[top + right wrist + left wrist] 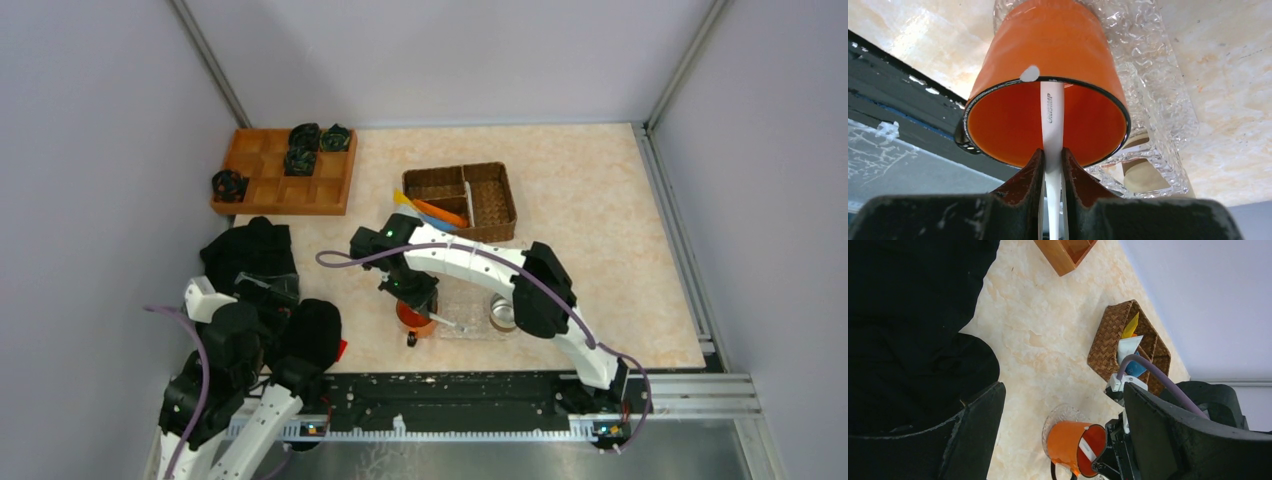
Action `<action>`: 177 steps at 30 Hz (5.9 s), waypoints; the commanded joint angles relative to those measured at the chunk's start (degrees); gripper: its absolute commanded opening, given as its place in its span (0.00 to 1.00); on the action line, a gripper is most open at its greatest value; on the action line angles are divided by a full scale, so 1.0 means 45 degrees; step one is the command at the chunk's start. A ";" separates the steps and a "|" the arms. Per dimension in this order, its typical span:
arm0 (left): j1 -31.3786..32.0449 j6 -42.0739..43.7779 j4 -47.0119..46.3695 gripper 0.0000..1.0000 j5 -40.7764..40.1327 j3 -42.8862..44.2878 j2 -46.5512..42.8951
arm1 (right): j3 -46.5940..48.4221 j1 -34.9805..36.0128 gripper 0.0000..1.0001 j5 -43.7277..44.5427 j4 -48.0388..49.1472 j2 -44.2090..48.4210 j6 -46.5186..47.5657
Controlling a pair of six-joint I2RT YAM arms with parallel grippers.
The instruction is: Prepare toiletry sets of a toothbrush and toothpaste on the tray
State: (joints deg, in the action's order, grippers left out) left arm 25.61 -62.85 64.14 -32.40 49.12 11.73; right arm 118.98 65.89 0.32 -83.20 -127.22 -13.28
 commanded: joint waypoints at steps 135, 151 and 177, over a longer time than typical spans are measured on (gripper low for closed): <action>-0.0027 0.5983 -0.5773 0.63 0.6430 0.1069 0.6399 | 0.2029 -0.9496 0.06 -0.0371 0.3099 0.4648 0.1496; -0.0032 0.6858 -0.6141 0.64 0.8574 0.0260 0.6140 | -0.3996 -0.5397 0.03 0.2091 -0.0077 0.8178 -0.1594; -0.0031 0.6262 -0.5369 0.64 0.8840 -0.0515 0.4532 | -1.0809 -0.2582 0.00 0.0945 0.1486 0.9927 -0.3825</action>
State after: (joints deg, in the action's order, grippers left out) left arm 25.61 -33.87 39.88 6.55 47.77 31.75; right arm 71.55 53.80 6.07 -79.85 -82.98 -31.07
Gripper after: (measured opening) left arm 0.646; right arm 0.123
